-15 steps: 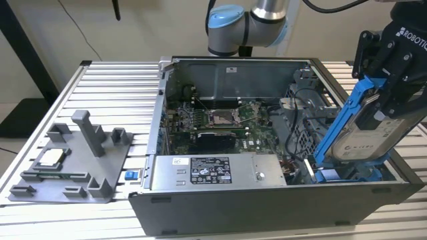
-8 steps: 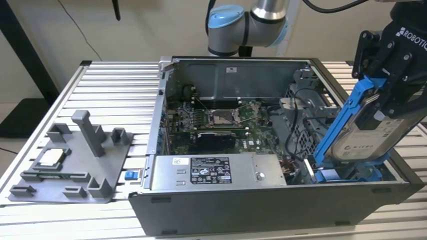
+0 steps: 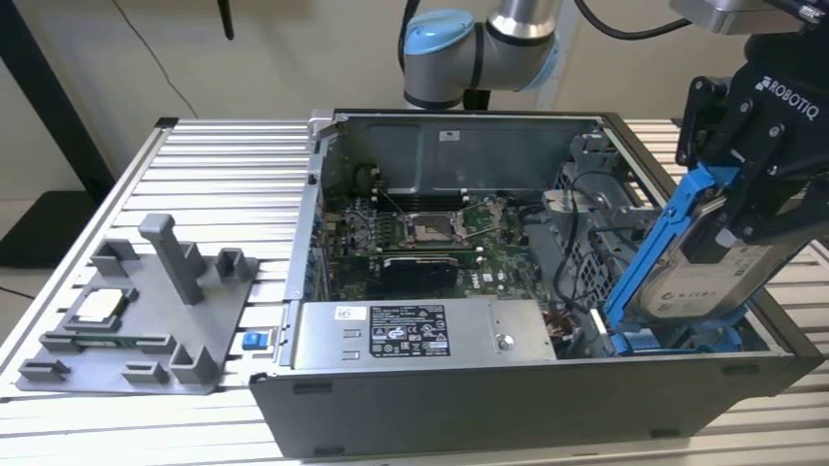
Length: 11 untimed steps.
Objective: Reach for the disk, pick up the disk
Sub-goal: 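Pick up the disk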
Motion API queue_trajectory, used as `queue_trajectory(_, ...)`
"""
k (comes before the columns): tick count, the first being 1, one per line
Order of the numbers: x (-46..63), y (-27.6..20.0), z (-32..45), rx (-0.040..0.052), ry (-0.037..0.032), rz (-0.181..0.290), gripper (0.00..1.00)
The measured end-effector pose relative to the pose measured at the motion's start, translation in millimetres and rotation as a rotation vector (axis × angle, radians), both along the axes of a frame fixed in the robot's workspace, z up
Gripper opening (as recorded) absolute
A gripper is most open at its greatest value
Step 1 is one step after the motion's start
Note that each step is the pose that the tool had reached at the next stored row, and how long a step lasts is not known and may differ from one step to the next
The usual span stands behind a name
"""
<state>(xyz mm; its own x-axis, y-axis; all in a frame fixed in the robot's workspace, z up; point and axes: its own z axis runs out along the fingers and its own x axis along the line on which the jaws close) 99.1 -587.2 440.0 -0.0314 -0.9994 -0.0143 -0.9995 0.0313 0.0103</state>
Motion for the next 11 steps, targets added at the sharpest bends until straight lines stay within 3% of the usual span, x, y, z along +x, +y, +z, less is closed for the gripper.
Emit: queue_trajectory(11,6.1,-2.8,-3.4,-0.0001,0.0004,0.0,0.0)
